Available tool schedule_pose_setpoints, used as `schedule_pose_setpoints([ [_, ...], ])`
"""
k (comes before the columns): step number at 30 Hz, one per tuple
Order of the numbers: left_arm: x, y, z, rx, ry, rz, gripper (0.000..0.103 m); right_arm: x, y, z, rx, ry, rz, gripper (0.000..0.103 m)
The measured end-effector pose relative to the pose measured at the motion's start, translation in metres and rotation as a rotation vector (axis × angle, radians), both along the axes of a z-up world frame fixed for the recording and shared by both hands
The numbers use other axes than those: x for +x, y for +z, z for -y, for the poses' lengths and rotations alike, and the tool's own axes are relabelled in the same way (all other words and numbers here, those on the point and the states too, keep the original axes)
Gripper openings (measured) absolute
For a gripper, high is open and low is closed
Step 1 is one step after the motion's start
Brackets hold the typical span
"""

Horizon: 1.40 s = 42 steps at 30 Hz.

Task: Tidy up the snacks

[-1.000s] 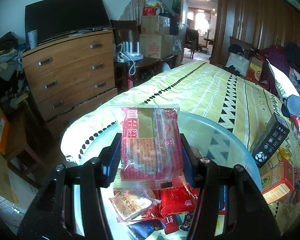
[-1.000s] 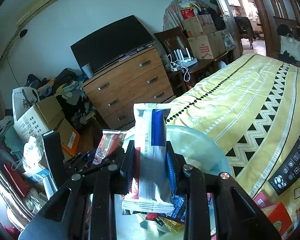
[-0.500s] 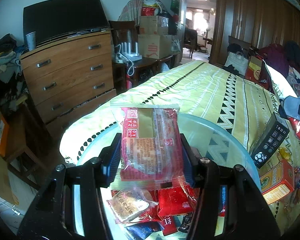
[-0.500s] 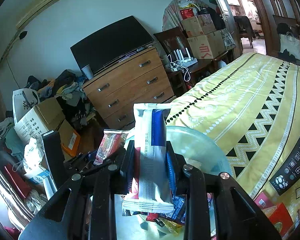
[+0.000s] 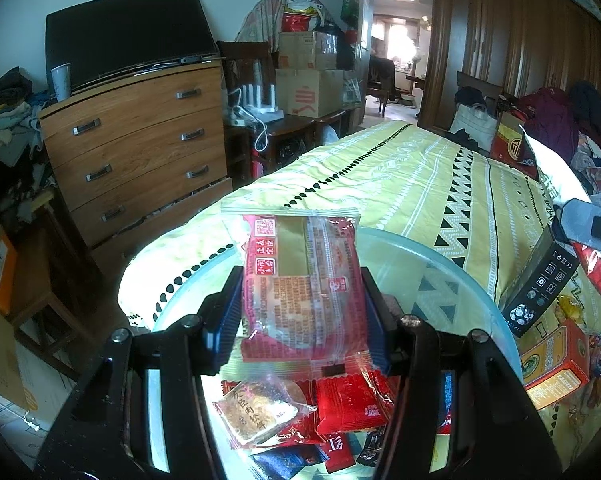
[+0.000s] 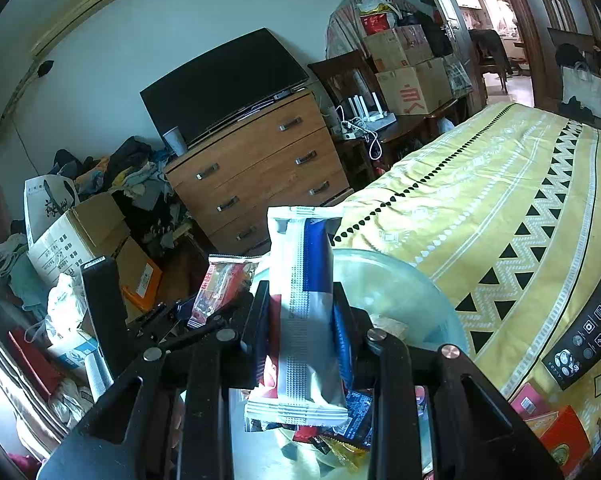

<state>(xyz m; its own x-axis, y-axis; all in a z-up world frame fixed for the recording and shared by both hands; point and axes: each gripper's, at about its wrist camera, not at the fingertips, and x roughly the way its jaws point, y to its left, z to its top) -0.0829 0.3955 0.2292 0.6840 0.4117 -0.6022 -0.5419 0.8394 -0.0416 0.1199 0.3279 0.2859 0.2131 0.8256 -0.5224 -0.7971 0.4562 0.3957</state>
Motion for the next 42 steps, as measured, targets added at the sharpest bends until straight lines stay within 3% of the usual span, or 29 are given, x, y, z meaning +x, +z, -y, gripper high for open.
schedule_pose_setpoints([
  [42, 0.0072, -0.004, 0.0016, -0.006, -0.004, -0.002, 0.054, -0.0006, -0.0076, -0.0022, -0.008, 0.001, -0.011, 0.032],
])
